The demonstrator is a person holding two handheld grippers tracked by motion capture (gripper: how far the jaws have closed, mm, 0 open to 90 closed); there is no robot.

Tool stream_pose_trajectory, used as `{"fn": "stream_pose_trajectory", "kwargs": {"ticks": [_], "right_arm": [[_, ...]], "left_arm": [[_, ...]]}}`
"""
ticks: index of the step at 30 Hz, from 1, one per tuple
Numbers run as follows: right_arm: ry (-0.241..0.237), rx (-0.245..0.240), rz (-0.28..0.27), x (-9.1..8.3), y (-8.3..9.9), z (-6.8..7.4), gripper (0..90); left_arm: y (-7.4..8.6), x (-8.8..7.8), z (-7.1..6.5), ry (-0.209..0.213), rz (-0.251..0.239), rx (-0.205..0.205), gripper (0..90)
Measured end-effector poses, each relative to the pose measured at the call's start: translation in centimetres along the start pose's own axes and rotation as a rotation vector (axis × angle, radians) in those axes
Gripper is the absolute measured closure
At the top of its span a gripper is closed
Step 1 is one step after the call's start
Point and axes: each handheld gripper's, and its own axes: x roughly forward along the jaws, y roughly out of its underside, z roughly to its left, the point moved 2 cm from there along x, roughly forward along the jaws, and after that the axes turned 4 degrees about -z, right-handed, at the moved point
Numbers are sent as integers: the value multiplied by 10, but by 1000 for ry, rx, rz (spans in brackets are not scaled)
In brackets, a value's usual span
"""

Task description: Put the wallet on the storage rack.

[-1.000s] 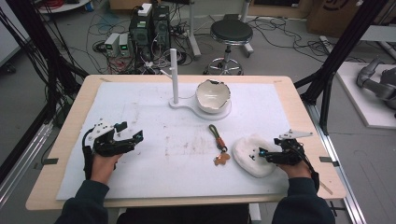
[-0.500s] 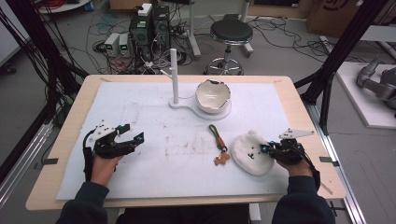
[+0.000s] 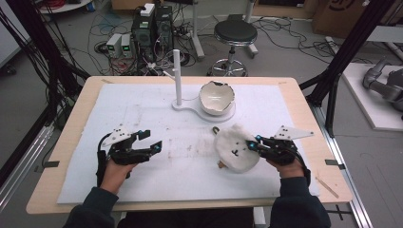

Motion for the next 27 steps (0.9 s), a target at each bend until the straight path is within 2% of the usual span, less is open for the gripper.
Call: {"fn": "stream_pose_trajectory", "kwargs": {"ticks": [2,3,4,6,7,8,10,12,13,14,20,23,25,27], "right_arm": [[-20,-23,3,9,-3,7,798],[-20,-23,3,9,-3,7,798],[-49,-44,4,21,-7,17,798],[-73,-60,0,30,-10,24,797],[-86,-68,-3,34,-12,27,797],[-86,-68,-3,34,-12,27,797],[-138,-94,0,47,-15,40,797],[-158,-113,8,53,-16,46,796],[-164,-122,13,56,-16,50,796],[-171,-124,19,58,-17,52,796],[-172,-122,9,63,-19,54,796],[-171,-116,12,64,-18,55,795],[-168,-116,15,65,-18,55,791],[-164,-116,16,66,-18,55,787]], "left_arm": [[-1,6,-7,31,13,-1,286],[-1,6,-7,31,13,-1,286],[-2,9,-11,43,17,9,284],[-2,17,-19,69,15,0,266],[-2,17,-19,69,15,0,259],[-2,20,-21,85,18,-1,259],[0,27,-27,122,34,5,259],[2,35,-34,161,55,16,261],[2,35,-34,161,55,16,266],[4,40,-38,181,70,24,277],[9,48,-41,193,96,26,331],[9,51,-43,206,104,28,431],[11,52,-47,214,120,56,649],[11,52,-47,215,123,52,760]]}}
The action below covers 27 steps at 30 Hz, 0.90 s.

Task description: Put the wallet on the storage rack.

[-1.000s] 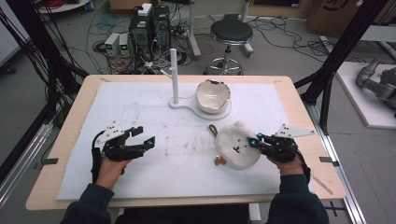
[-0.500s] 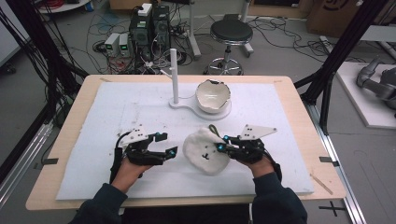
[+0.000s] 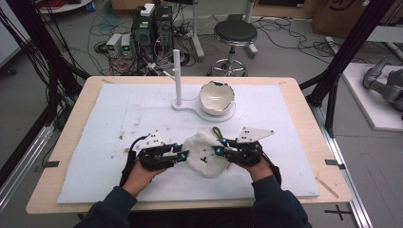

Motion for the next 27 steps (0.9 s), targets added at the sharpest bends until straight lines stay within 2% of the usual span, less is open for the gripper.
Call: {"fn": "stream_pose_trajectory", "kwargs": {"ticks": [2,3,5,6,8,9,11,13,18,19,21,22,25,26,27], "right_arm": [[14,19,-3,0,2,-3,696],[30,31,-6,1,3,-4,617],[55,65,-6,0,5,-9,486],[65,89,-9,-1,6,-11,455],[72,95,-17,-2,7,-13,426],[79,130,-16,-3,10,-18,373],[74,164,-3,0,14,-21,352],[69,179,6,2,16,-22,345],[61,199,13,14,18,-26,313],[41,230,10,18,19,-30,308],[32,241,7,19,19,-31,308],[-2,264,-7,23,20,-34,311],[-76,291,-19,25,20,-35,426],[-76,291,-19,25,20,-35,426],[-117,273,-21,25,19,-33,556]], "left_arm": [[-3,-4,0,-8,-42,3,800],[-4,-6,1,-13,-63,1,810],[-5,-8,2,-24,-76,1,820],[-7,-11,4,-33,-99,-8,822],[-8,-16,7,-41,-147,-31,824],[-10,-20,9,-41,-182,-43,826],[-11,-24,10,-36,-210,-46,827],[-12,-25,10,-33,-221,-46,827],[-16,-27,7,6,-264,-32,827],[-17,-27,7,26,-270,-31,828],[-17,-27,6,31,-271,-29,827],[-17,-26,6,40,-270,-32,827],[-16,-25,6,46,-264,-31,827],[-16,-25,6,46,-264,-31,827],[-16,-25,7,42,-268,-36,827]]}}
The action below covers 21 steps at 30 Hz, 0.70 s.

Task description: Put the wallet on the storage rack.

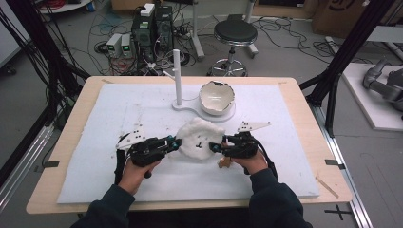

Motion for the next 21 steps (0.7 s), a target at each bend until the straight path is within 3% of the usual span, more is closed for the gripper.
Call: {"fn": "stream_pose_trajectory", "kwargs": {"ticks": [2,3,4,6,7,8,9,10,11,12,15,19,21], "right_arm": [[3,-24,9,-2,0,1,686],[3,-24,9,-2,0,1,686],[10,-52,-25,-6,-3,2,739],[30,-73,-34,-8,-5,5,750],[30,-73,-34,-8,-5,5,750],[56,-89,-35,-9,-6,6,752],[102,-105,-31,-10,-8,6,753],[135,-120,-31,-12,-9,6,753],[158,-130,-39,-14,-11,6,753],[187,-140,-46,-17,-13,6,753],[278,-193,-59,-24,-26,7,752],[352,-249,-72,-31,-50,5,751],[366,-258,-71,-33,-57,4,751]], "left_arm": [[0,-2,3,-25,3,-2,827],[0,-2,3,-25,3,-2,826],[1,-3,6,-59,21,-6,822],[3,-2,7,-81,34,-8,777],[4,-2,9,-115,56,-23,777],[5,-2,12,-143,66,-32,700],[5,-3,14,-169,77,-33,551],[6,-7,19,-221,90,-37,522],[6,-7,19,-221,90,-37,510],[4,-14,24,-260,89,-35,484],[0,-24,30,-292,68,-43,455],[-3,-35,39,-326,50,-54,432],[-4,-37,40,-335,45,-54,430]]}}
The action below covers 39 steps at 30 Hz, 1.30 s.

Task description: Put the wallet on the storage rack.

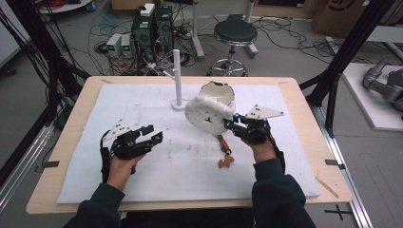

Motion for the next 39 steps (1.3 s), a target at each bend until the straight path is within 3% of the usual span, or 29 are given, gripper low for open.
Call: {"fn": "stream_pose_trajectory", "kwargs": {"ticks": [5,12,15,17,18,19,20,21,28,33,36,39], "right_arm": [[62,-32,7,-2,-22,-19,751],[127,-16,23,-4,-29,-37,748],[194,-26,47,-1,-33,-50,741],[207,-35,53,0,-35,-52,741],[225,-52,65,1,-38,-54,740],[267,-112,103,5,-44,-58,740],[267,-112,103,5,-44,-58,740],[295,-165,138,10,-51,-62,740],[325,-268,239,35,-66,-71,734],[337,-328,302,56,-63,-70,716],[352,-348,301,64,-62,-68,699],[323,-352,280,75,-59,-65,685]], "left_arm": [[1,-3,4,-8,0,-6,430],[3,-5,8,-12,1,-22,430],[3,-4,8,-13,2,-26,429],[3,-4,8,-12,1,-28,430],[3,-4,8,-11,1,-29,430],[4,-3,8,-11,3,-28,430],[4,-3,8,-10,5,-28,430],[4,-3,8,-8,6,-31,430],[5,-2,9,-8,6,-39,430],[6,-3,10,-8,11,-41,430],[6,-2,10,-7,9,-43,430],[7,-2,10,-3,16,-42,430]]}}
